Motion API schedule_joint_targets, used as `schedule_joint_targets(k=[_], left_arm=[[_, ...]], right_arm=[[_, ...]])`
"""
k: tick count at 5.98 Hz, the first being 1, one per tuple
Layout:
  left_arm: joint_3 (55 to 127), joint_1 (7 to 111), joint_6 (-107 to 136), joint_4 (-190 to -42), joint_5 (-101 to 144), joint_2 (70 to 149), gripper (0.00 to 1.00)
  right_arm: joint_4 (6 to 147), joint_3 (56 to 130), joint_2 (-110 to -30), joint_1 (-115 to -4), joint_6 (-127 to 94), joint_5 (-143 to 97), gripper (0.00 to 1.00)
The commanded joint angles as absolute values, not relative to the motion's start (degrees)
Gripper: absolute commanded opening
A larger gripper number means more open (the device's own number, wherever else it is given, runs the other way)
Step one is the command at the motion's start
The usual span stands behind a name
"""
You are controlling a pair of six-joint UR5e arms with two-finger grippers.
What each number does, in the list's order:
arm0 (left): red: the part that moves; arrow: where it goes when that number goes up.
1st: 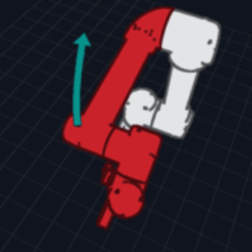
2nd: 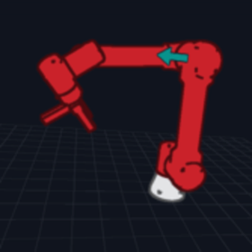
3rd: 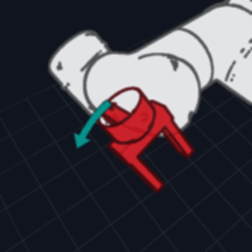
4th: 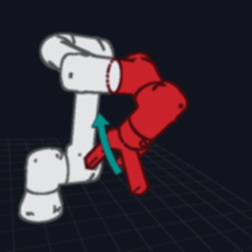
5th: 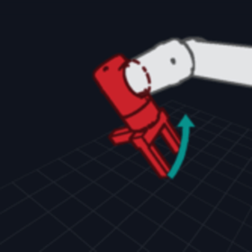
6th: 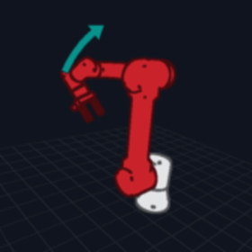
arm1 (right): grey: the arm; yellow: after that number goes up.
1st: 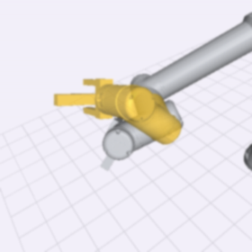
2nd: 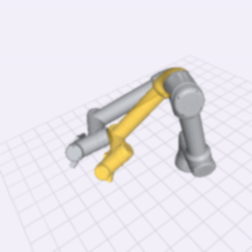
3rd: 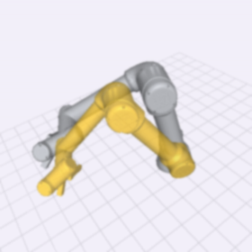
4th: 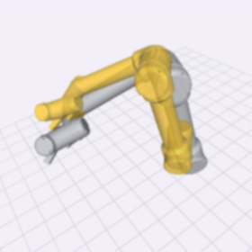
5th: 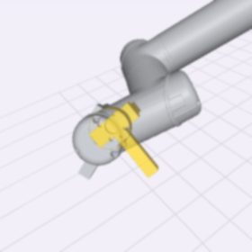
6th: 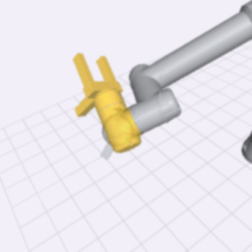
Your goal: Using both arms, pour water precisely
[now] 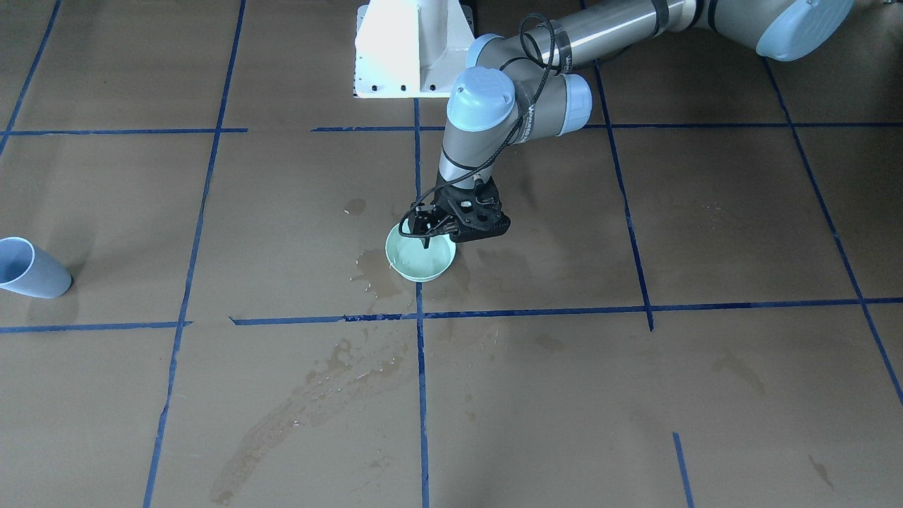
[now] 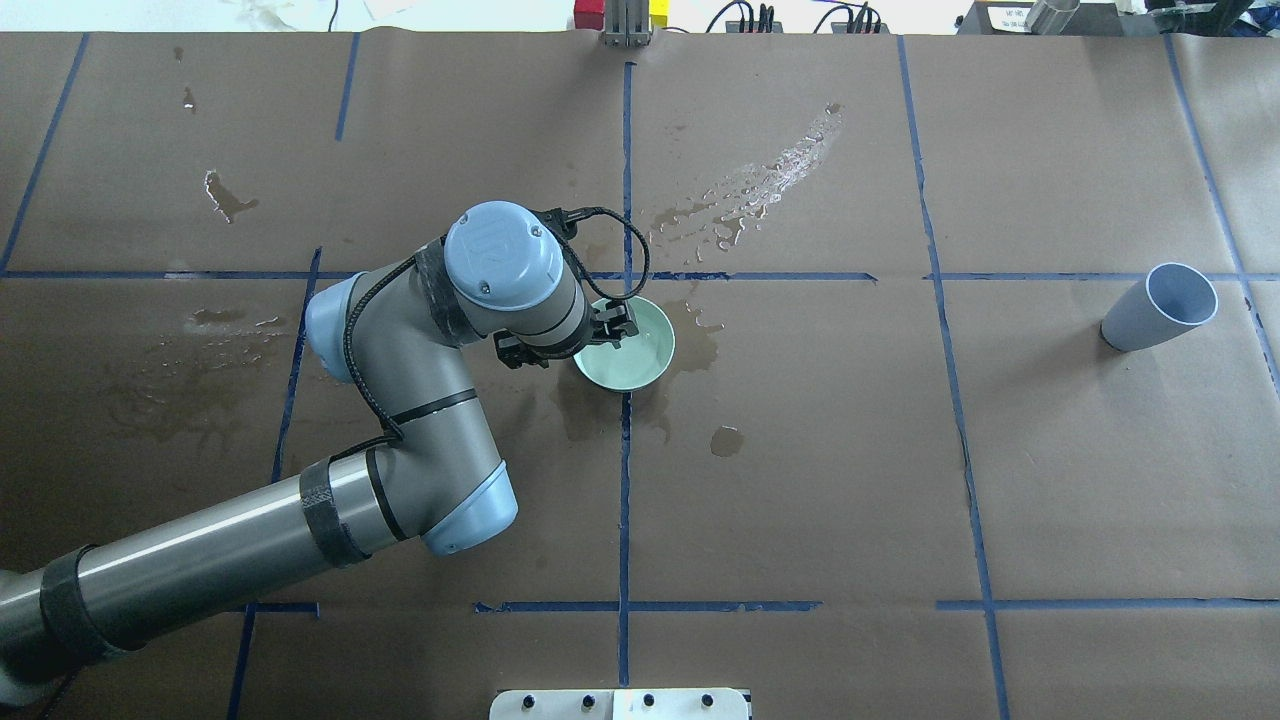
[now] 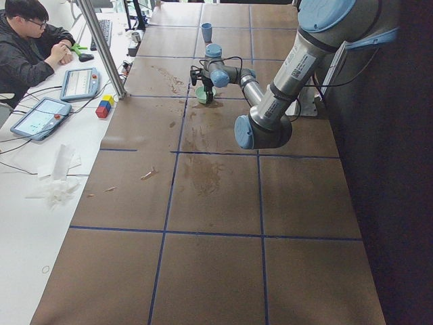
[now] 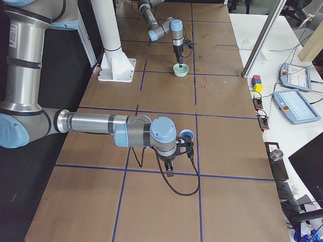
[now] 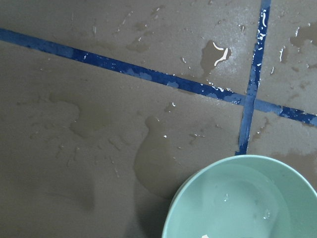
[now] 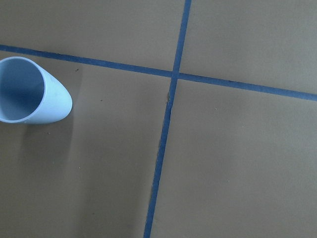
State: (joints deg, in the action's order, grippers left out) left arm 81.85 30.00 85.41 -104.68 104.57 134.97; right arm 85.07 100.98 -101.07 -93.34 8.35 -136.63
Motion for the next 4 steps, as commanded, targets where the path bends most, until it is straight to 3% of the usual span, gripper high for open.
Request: schedule_joint_targets(k=[1, 2, 3, 4], left_arm=[[80.42, 29.53, 88.04, -105.38, 104.59, 135.35, 0.52], [80.42, 29.53, 87.98, -105.38, 104.68, 135.35, 0.26], [80.42, 29.53, 87.72, -105.38, 104.68, 135.18, 0.07], [80.59, 29.53, 87.37, -105.38, 104.76, 135.09, 0.03]], right_arm=[[85.08, 100.99, -101.16, -93.34, 8.35, -136.58, 1.00], [84.99, 100.99, -101.16, -93.34, 8.35, -136.58, 1.00], [84.99, 100.99, -101.16, -93.34, 8.35, -136.58, 1.00], [84.99, 100.99, -101.16, -93.34, 8.44, -136.58, 1.00]])
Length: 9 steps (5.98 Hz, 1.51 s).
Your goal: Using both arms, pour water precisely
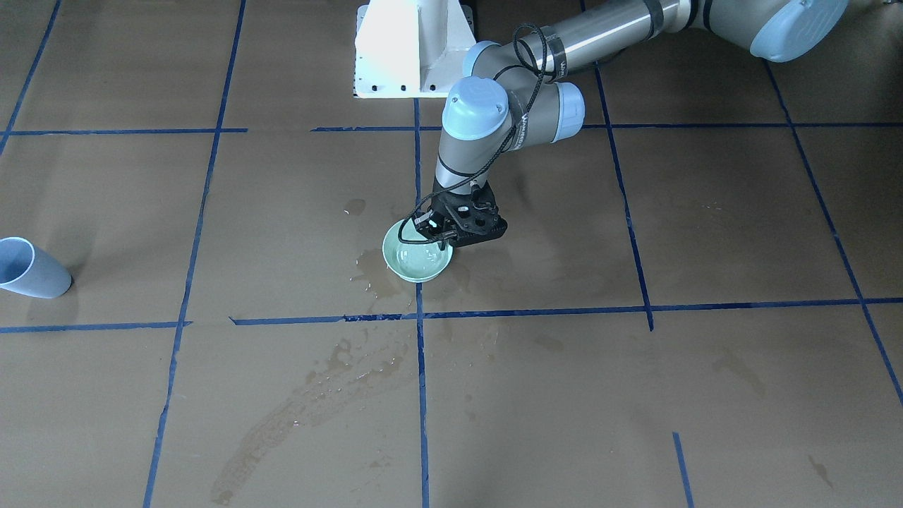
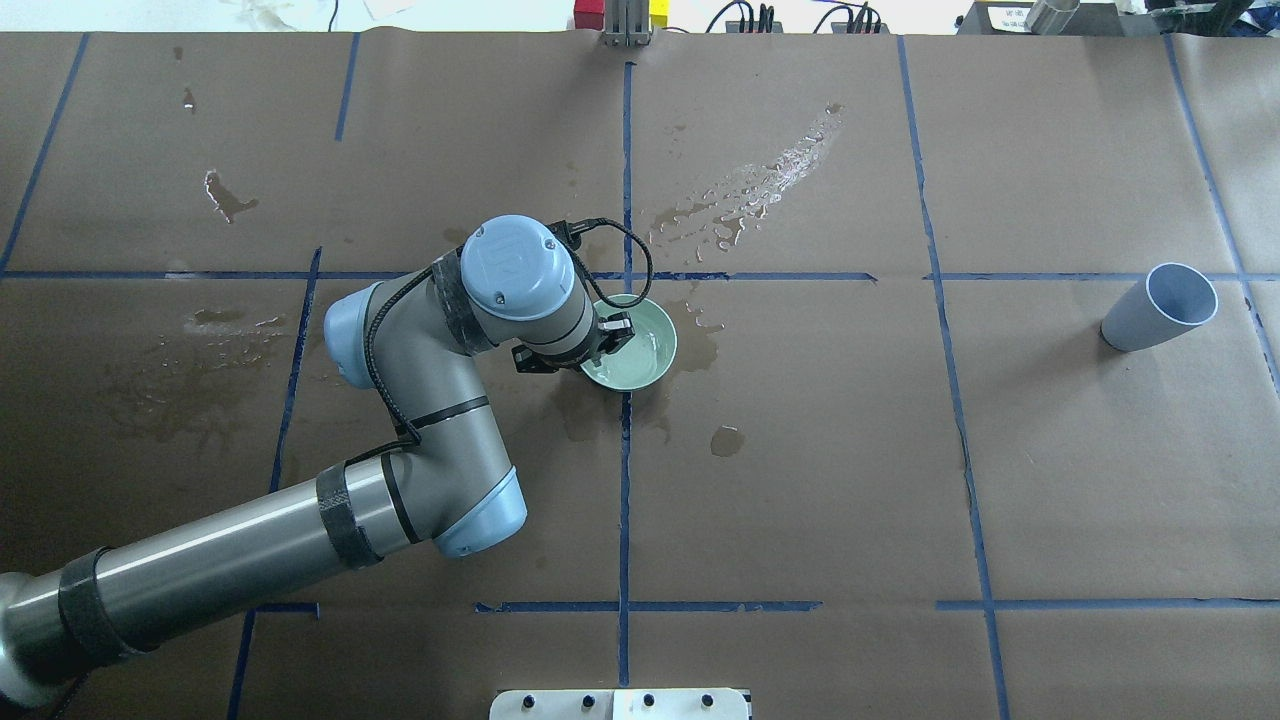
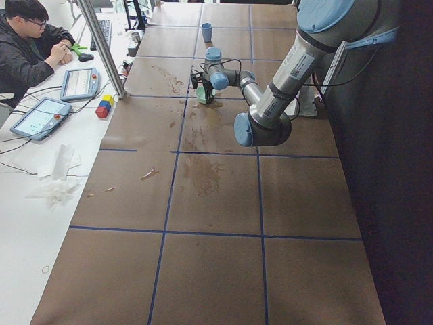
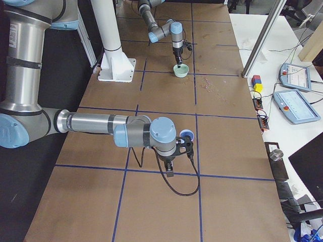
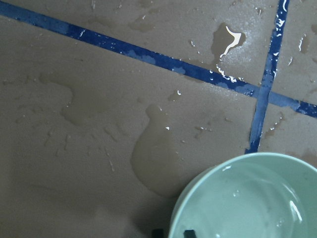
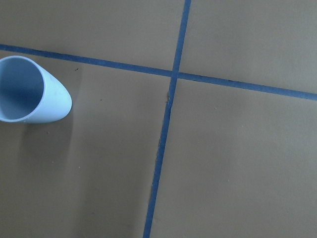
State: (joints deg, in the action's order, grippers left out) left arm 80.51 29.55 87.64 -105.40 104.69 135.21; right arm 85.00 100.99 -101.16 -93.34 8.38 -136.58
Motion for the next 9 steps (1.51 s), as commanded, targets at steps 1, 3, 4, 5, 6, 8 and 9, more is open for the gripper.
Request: schedule_joint_targets(k=[1, 3, 4, 5, 6, 8, 9], left_arm=[[81.12, 30.14, 84.23, -105.29, 104.94, 135.09, 0.00], [83.30, 34.07, 81.24, -105.03, 110.51, 134.39, 0.00], [85.93, 37.32, 79.99, -105.20, 114.74, 131.69, 0.00], [88.74, 40.92, 74.67, -105.03, 118.18, 128.44, 0.00], [89.99, 44.35, 71.05, -105.20, 121.61, 125.62, 0.00], [91.84, 50.85, 59.13, -107.21, 126.18, 118.69, 0.00], [91.76, 54.80, 53.67, -111.58, 130.47, 113.87, 0.00]], right_arm=[[84.82, 100.90, -101.25, -93.34, 8.44, -136.67, 1.00], [84.81, 100.90, -101.16, -93.34, 8.35, -136.67, 1.00], [84.73, 100.81, -101.16, -93.25, 7.39, -137.19, 1.00], [84.81, 100.81, -100.99, -93.25, 7.47, -137.20, 1.00], [84.90, 100.81, -100.90, -93.25, 7.47, -137.28, 1.00], [84.90, 100.72, -100.90, -93.08, 7.47, -137.37, 1.00], [84.90, 100.72, -100.90, -93.08, 7.38, -137.37, 1.00]])
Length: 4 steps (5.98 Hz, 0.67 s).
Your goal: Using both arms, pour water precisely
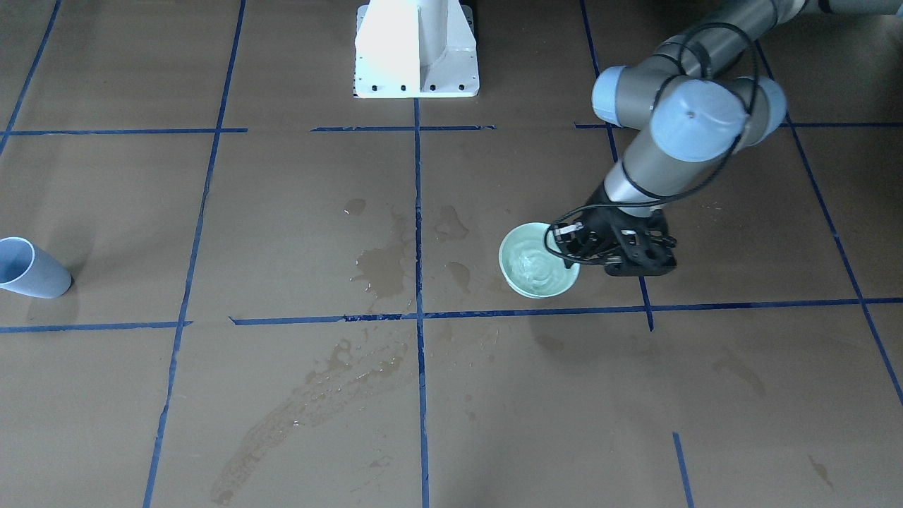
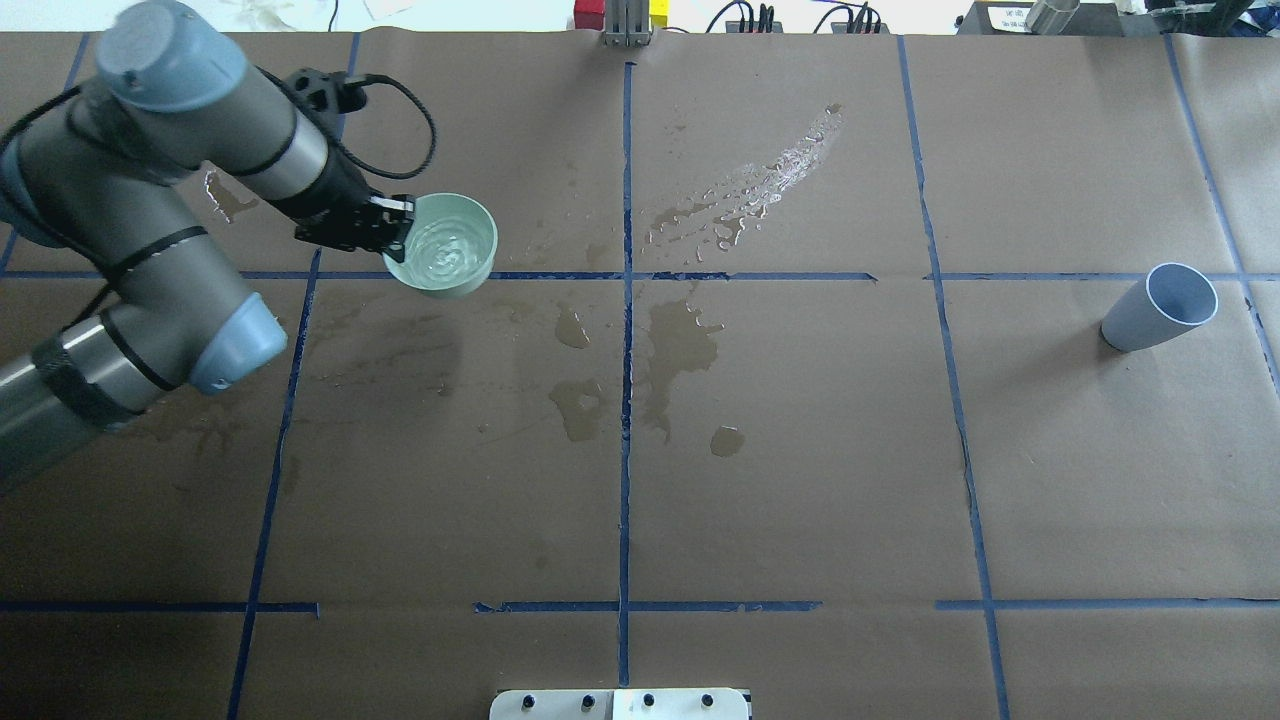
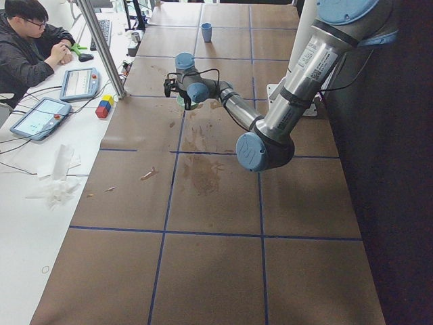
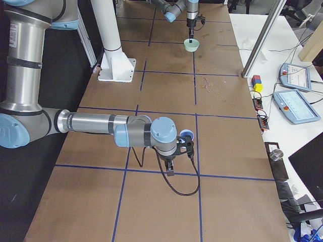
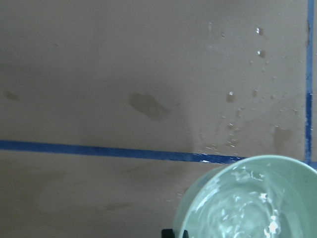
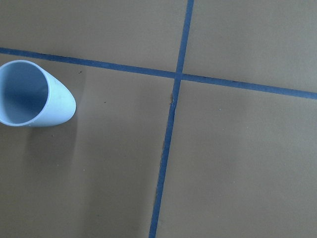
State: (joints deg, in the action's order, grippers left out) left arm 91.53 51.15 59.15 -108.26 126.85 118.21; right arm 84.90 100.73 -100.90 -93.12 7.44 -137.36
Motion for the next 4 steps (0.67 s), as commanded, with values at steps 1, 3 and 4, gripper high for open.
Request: schedule_joint_targets(k=[1, 3, 4], left_arm=[[91.41, 58.41, 47.96, -114.75, 133.48, 109.03, 0.00], [90.88, 65.00, 37.49, -117.76, 137.71, 101.02, 0.00], [89.83, 68.35, 30.57, -117.95, 139.64, 97.85, 0.00]], right_arm=[[84.90, 100.72, -100.90, -92.90, 7.30, -137.37, 1.00], [84.90, 100.72, -100.81, -92.81, 7.29, -137.37, 1.00], [84.90, 100.72, -100.81, -92.81, 7.29, -137.37, 1.00]])
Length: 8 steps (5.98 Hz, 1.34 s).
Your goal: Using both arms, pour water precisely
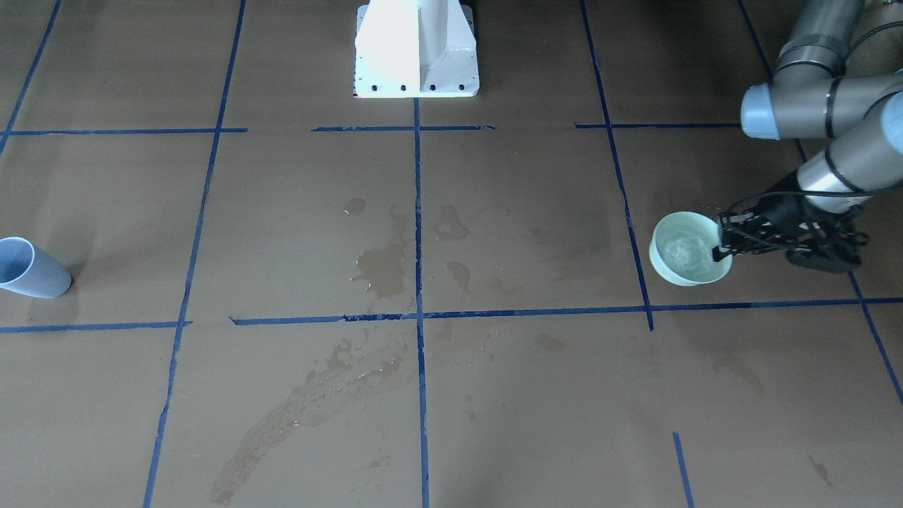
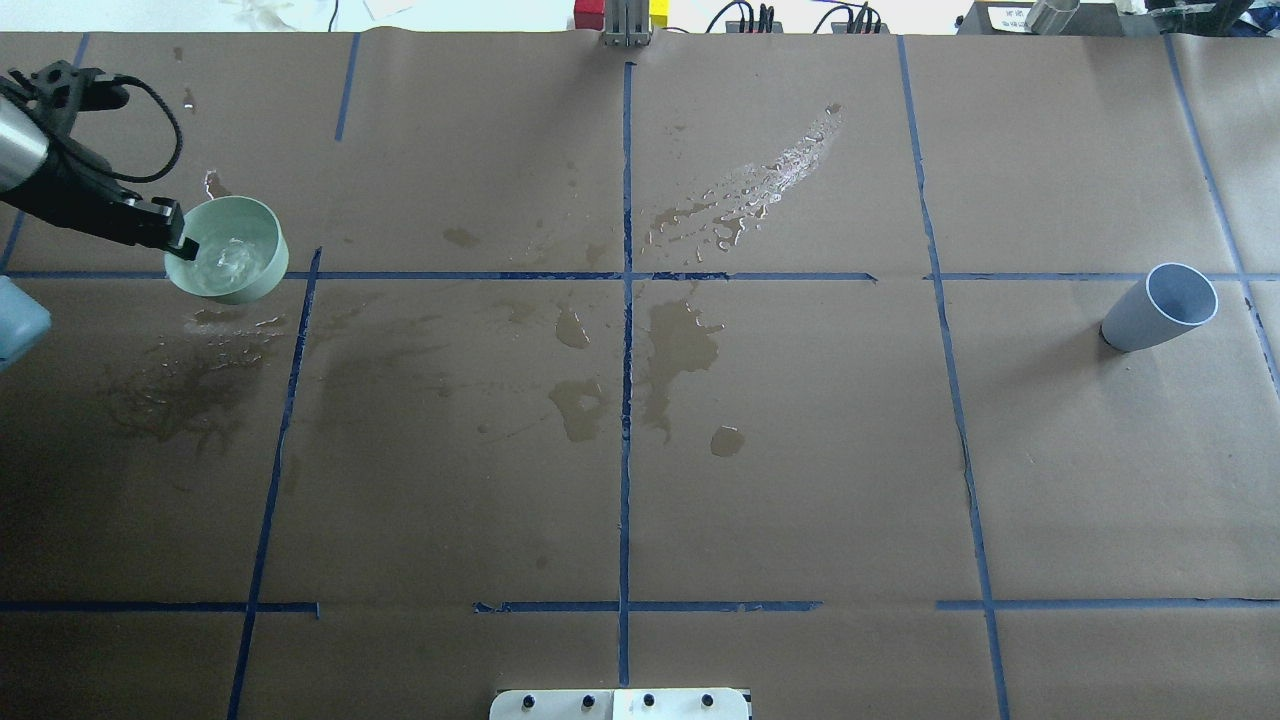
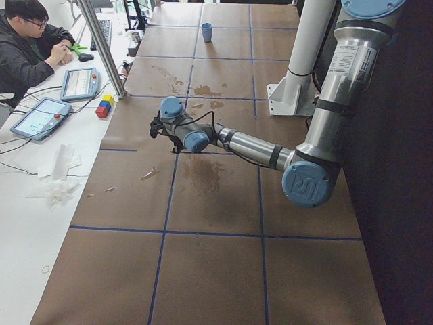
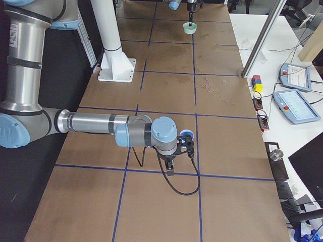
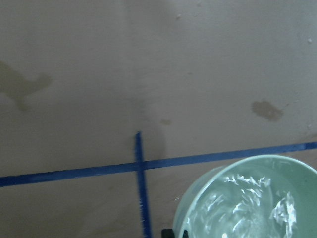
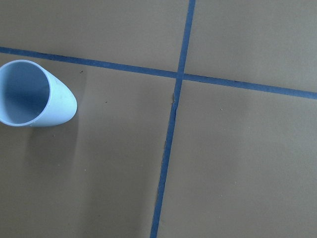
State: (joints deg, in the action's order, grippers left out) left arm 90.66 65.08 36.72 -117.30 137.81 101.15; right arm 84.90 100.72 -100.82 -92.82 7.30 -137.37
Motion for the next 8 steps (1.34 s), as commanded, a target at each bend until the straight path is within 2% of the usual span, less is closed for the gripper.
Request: schedule_joint_targets(k=[1, 2, 4, 5, 8], left_arm=[[88.95, 70.29, 25.37, -118.04, 139.83, 95.21, 0.00], [87.64, 70.40, 23.05, -120.56, 139.66, 92.23, 0.00], [78.62, 69.96, 29.65, -134.93, 139.05, 92.37, 0.00], [76.66, 69.79, 33.71, -139.26, 138.96, 92.63, 0.00], [76.20, 65.23, 34.10, -139.66, 138.87, 92.90, 0.00]], right_arm=[[84.90, 100.81, -100.81, -92.81, 7.29, -137.37, 1.00], [84.90, 100.81, -100.72, -92.81, 7.29, -137.37, 1.00], [84.90, 100.81, -100.72, -92.81, 7.38, -137.11, 1.00], [84.90, 100.81, -100.72, -92.81, 7.38, -137.11, 1.00], [84.90, 100.72, -100.72, -92.81, 7.38, -137.11, 1.00]])
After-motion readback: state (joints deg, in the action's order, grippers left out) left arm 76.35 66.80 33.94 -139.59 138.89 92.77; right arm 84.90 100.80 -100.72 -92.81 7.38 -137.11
